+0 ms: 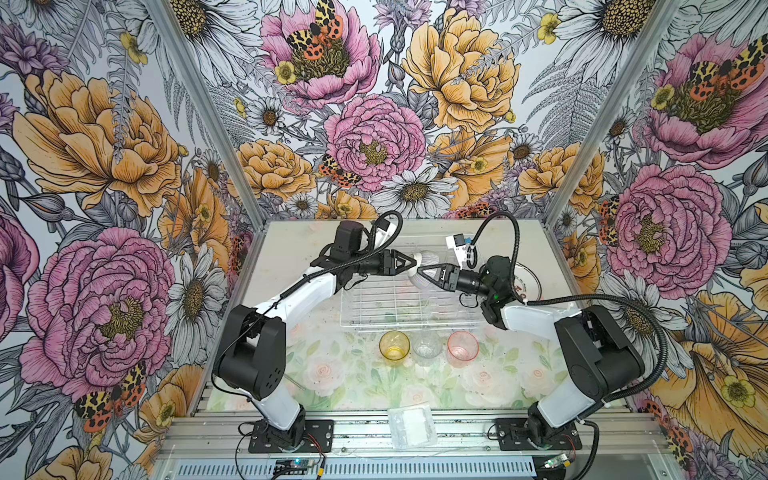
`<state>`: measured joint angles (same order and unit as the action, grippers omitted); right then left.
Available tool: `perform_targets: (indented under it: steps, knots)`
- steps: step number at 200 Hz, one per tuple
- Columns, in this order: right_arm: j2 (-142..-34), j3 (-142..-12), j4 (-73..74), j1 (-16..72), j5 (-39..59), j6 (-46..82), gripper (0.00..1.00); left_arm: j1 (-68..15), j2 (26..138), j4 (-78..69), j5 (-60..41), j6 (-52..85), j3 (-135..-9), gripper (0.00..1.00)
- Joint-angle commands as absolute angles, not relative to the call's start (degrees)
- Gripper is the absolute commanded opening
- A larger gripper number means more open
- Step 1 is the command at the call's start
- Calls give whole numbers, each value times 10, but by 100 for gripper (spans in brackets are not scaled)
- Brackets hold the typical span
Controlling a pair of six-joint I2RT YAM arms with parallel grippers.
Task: Unload the mixed dishes from the dish rack
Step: 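Close the right gripper on the striped bowl's rim beside the left gripper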
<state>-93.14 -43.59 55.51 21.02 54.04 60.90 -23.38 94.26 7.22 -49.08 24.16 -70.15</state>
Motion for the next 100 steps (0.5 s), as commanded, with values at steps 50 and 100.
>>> perform_targets:
  steps: [50, 100]
  knots:
    - [-930, -447, 573, 207, 543, 611, 0, -230, 910, 61, -494, 233, -701, 52]
    - [-891, -449, 489, 208, 534, 555, 0, -220, 882, 99, -440, 217, -694, 74]
